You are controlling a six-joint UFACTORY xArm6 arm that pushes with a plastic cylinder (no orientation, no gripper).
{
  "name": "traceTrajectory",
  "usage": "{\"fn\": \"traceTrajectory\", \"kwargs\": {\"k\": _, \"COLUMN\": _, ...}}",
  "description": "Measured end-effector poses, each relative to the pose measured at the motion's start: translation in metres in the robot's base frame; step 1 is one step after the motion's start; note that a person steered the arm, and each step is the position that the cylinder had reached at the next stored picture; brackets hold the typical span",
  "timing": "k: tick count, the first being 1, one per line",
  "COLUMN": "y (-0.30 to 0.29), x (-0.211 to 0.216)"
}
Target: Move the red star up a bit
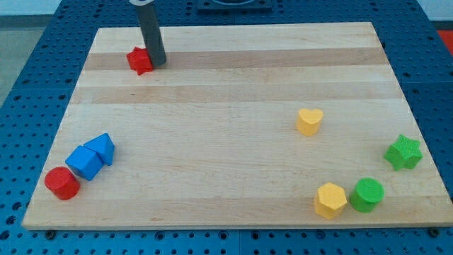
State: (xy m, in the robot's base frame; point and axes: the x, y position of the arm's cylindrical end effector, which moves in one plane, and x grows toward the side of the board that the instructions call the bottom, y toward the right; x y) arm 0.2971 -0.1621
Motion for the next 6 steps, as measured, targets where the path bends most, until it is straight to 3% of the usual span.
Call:
{"fn": "traceTrajectory", "kwargs": {"k": 1, "y": -0.018, "x": 0.0}}
{"fn": "traceTrajectory", "kwargs": {"k": 3, "y": 0.042, "x": 0.019}}
{"fn": "traceTrajectory", "kwargs": {"k": 4, "y": 0.031, "x": 0.058}}
{"fn": "traceTrajectory", "kwargs": {"k": 6, "y": -0.023, "x": 0.061}}
